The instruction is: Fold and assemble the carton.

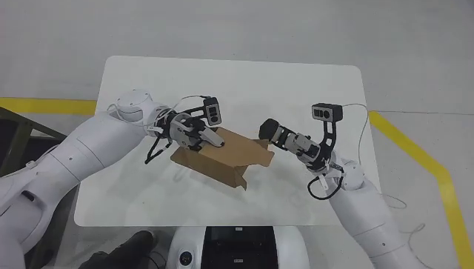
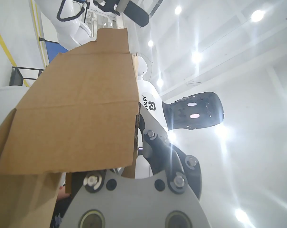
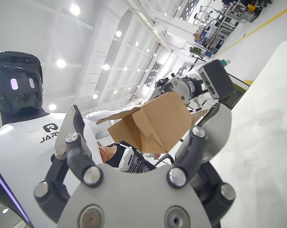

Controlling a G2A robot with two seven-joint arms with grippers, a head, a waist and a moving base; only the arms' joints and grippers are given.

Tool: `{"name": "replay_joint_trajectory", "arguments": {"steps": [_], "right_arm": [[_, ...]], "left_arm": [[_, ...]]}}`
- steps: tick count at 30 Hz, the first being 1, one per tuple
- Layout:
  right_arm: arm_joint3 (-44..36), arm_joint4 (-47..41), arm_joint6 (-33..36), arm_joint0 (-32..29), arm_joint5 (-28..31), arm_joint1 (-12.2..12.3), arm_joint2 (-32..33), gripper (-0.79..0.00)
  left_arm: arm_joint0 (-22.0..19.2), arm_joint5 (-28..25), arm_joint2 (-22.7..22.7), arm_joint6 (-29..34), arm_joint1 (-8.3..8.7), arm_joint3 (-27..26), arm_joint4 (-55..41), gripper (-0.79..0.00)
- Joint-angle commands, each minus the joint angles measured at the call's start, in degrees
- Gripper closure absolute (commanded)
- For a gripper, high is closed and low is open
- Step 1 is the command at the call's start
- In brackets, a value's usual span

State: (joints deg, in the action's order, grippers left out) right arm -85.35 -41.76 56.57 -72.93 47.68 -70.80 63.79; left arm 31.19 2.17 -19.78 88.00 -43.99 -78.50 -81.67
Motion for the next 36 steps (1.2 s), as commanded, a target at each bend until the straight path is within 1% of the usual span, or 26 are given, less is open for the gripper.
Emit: {"name": "replay_joint_trajectory", "arguments": {"steps": [1, 6, 10, 16, 22, 29, 36], "right_arm": [[-0.67, -1.09, 0.14, 0.17, -0.11, -0.06, -0.35, -0.785], [-3.22, -1.71, 0.81, -0.47, -0.77, 0.04, -0.97, -0.785], [-4.94, -1.92, 1.72, -1.15, -1.69, 0.17, -1.32, -0.785], [-5.60, -2.87, 2.94, -1.27, -2.91, 0.09, -2.43, -0.785], [-5.87, -4.08, 3.62, -0.95, -3.59, -0.25, -4.16, -0.785], [-3.27, -5.31, 4.22, 1.24, -4.19, -1.08, -6.94, -0.785], [-1.94, -5.46, 3.88, 2.33, -3.85, -1.55, -7.49, -0.785]], "left_arm": [[-0.12, -0.27, 0.16, 0.00, -0.08, 0.66, 0.52, 0.000], [-0.51, -0.76, 0.32, 0.00, -0.50, 3.08, 0.99, 0.000], [-0.86, -0.93, 0.78, 0.00, -1.18, 4.91, 1.16, 0.000], [-1.16, -1.61, 0.73, 0.00, -2.13, 7.03, 0.80, 0.000], [-1.29, -2.59, 0.48, 0.00, -2.70, 8.60, 1.59, 0.000], [-1.22, -3.43, -0.05, 0.00, -3.06, 8.66, 1.57, 0.000], [-0.45, -4.33, -1.36, 0.00, -2.75, 9.37, 0.72, 0.000]]}}
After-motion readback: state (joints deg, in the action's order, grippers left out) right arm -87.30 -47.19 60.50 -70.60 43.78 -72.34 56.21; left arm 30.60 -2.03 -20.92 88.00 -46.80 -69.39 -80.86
